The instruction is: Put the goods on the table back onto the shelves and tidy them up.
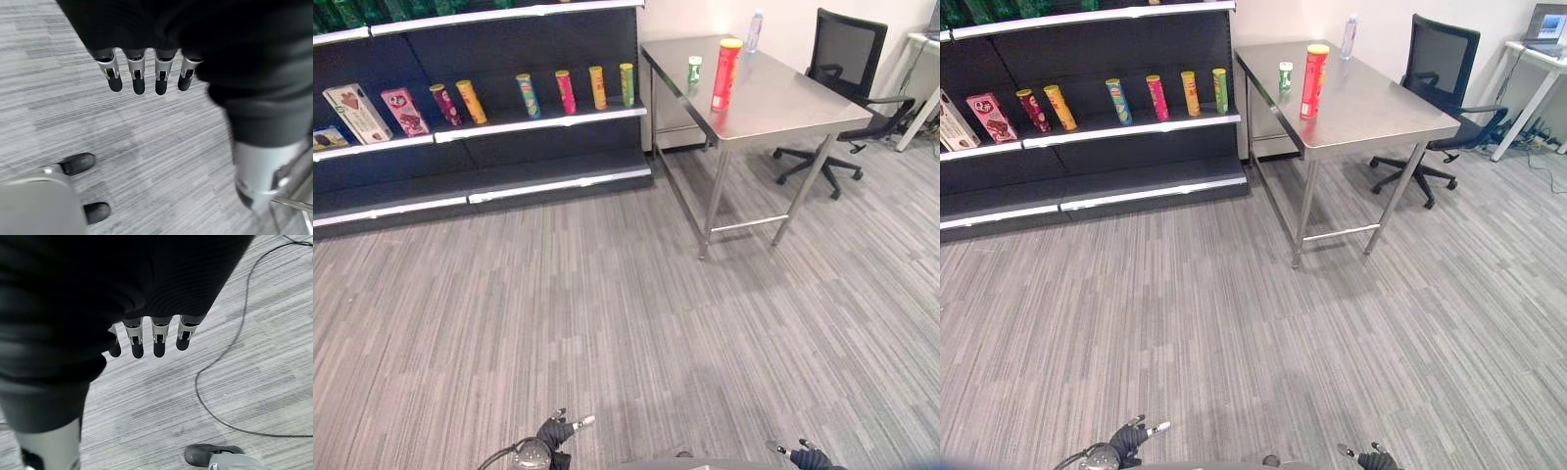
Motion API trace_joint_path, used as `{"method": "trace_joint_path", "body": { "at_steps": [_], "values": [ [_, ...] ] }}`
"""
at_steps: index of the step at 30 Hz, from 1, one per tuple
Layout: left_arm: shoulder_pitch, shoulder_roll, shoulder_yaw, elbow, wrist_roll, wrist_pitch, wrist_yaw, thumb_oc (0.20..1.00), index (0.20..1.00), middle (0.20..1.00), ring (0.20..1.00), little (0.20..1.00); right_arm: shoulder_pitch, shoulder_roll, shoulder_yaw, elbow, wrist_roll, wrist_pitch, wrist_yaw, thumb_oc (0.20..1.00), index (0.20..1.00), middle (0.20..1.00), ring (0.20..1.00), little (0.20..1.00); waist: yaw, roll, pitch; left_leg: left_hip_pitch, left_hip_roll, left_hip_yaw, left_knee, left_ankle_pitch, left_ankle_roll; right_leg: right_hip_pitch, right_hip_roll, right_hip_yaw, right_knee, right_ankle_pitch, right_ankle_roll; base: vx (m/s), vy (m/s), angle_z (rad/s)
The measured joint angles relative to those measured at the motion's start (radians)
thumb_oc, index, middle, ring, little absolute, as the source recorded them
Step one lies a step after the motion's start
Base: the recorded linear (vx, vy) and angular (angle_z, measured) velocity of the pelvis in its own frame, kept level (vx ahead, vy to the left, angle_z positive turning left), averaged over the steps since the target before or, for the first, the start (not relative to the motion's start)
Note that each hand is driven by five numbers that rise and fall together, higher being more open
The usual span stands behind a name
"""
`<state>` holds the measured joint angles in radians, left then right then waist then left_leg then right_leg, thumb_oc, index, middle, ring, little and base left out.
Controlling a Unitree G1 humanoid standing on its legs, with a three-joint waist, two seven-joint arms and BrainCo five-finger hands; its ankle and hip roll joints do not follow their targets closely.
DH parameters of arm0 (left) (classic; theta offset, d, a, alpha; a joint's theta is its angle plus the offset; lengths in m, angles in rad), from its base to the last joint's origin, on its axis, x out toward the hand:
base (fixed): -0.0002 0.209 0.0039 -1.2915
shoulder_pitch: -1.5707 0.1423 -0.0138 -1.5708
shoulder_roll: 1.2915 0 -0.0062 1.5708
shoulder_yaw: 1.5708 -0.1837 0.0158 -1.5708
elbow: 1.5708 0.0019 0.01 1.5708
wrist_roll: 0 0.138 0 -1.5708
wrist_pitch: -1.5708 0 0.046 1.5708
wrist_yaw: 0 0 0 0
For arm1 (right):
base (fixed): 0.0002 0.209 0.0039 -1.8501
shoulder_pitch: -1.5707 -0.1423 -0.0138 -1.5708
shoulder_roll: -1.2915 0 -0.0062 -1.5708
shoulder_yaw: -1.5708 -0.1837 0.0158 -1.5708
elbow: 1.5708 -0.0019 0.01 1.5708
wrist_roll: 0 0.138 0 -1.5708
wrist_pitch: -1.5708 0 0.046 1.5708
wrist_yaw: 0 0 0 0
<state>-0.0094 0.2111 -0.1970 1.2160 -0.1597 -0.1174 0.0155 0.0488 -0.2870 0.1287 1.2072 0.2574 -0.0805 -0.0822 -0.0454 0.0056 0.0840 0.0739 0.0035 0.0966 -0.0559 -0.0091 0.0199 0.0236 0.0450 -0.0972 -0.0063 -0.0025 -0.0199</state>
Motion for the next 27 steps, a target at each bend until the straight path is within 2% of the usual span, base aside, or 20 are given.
{"method": "trace_joint_path", "body": {
  "at_steps": [9,21,27],
  "values": [
    [-0.002,0.019,0.001,-0.001,-0.017,-0.001,0.002,1.0,1.0,1.0,1.0,1.0,-0.024,0.0,0.018,0.002,-0.023,0.0,0.001,1.0,1.0,1.0,1.0,1.0,0.001,-0.037,0.028,0.031,-0.001,-0.002,-0.031,0.005,-0.006,0.039,0.001,0.0,-0.044,0.004,0.017,-0.01,-0.007,0.0],
    [-0.003,0.025,0.0,0.0,-0.015,-0.001,0.001,1.0,1.0,1.0,1.0,1.0,-0.046,0.001,0.023,0.002,-0.062,0.006,0.005,1.0,1.0,1.0,1.0,1.0,0.005,-0.034,0.033,0.032,-0.003,-0.008,-0.031,0.005,-0.007,0.056,0.001,-0.004,-0.068,0.019,0.006,0.0,-0.01,0.0],
    [-0.003,0.027,-0.001,-0.001,0.024,0.0,0.001,1.0,1.0,1.0,1.0,1.0,-0.064,0.005,0.099,-0.002,-0.071,0.007,0.011,1.0,1.0,1.0,1.0,1.0,0.006,-0.033,0.032,0.032,-0.003,-0.01,-0.031,0.005,-0.007,0.057,0.001,-0.009,-0.071,0.02,0.006,-0.01,-0.017,0.01]
  ]
}}
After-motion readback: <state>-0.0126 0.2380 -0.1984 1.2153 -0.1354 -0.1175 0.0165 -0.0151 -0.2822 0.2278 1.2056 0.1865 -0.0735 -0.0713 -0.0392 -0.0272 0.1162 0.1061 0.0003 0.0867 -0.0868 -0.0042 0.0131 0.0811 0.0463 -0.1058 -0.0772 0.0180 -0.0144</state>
